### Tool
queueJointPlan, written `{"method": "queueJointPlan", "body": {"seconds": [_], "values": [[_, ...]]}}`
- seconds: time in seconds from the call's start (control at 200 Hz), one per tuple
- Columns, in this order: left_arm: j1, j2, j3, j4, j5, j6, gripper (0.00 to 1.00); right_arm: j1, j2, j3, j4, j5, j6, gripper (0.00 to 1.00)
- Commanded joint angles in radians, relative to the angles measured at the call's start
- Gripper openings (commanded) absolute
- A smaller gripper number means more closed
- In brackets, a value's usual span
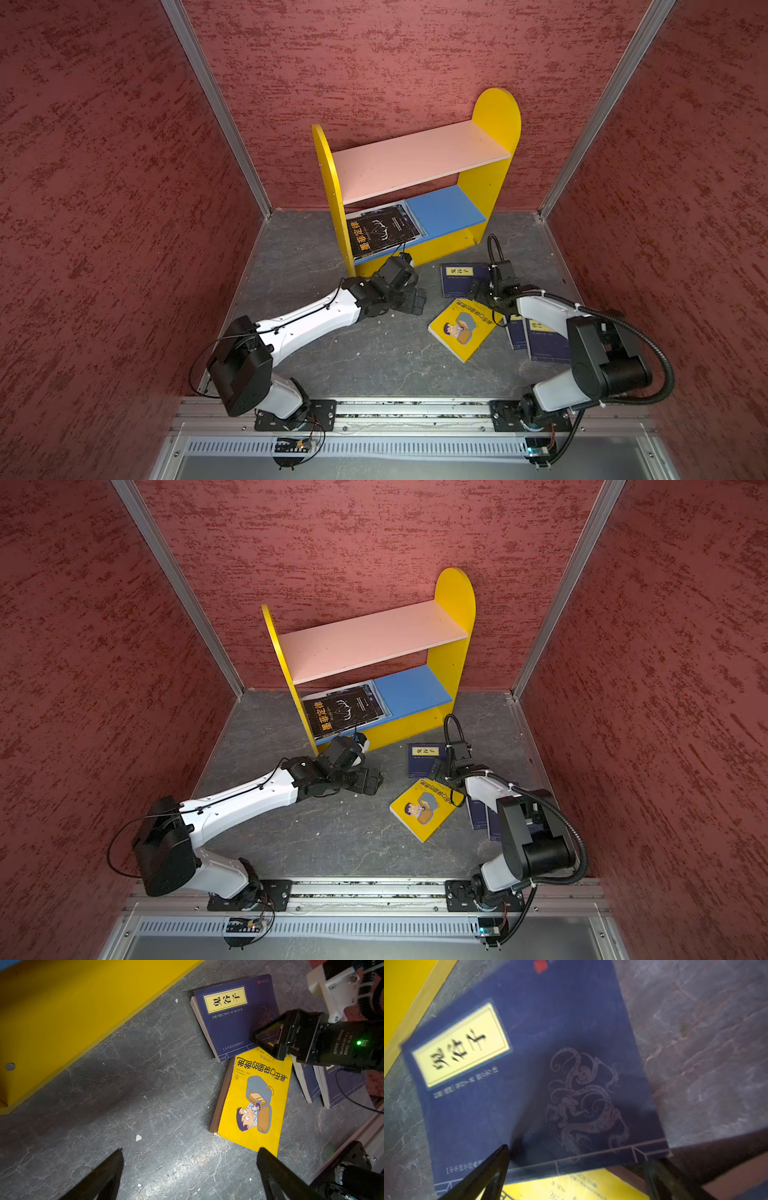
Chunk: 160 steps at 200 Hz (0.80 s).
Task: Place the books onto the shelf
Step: 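Grasp the yellow cartoon-cover book's edge with the left gripper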
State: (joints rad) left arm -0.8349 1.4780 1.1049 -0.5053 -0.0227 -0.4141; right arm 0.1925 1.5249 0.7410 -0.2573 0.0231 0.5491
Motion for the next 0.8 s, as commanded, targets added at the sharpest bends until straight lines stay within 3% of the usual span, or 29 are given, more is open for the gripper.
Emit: {"method": "queueJointPlan", "body": {"seconds": [0.0,0.085,0.276,0.471,0.797], "values": [[0.003,0.027,0.000,-0.016,0.067,0.005,0.99,-0.002,0.015,0.035,-0.063,-0.063,-0.011,0.99],[0.003,0.062,0.017,-0.040,0.146,0.023,1.00,0.003,0.015,0.025,-0.065,-0.150,-0.002,0.98],[-0.015,0.171,0.047,-0.113,0.331,0.052,0.99,0.016,0.023,0.024,-0.091,-0.192,0.020,0.98],[-0.069,0.246,0.047,-0.106,0.422,0.051,0.99,0.039,0.048,0.025,-0.092,-0.245,0.032,0.99],[-0.077,0.300,-0.003,-0.037,0.359,-0.053,0.99,0.147,0.047,0.009,-0.084,-0.335,0.083,0.98]]}}
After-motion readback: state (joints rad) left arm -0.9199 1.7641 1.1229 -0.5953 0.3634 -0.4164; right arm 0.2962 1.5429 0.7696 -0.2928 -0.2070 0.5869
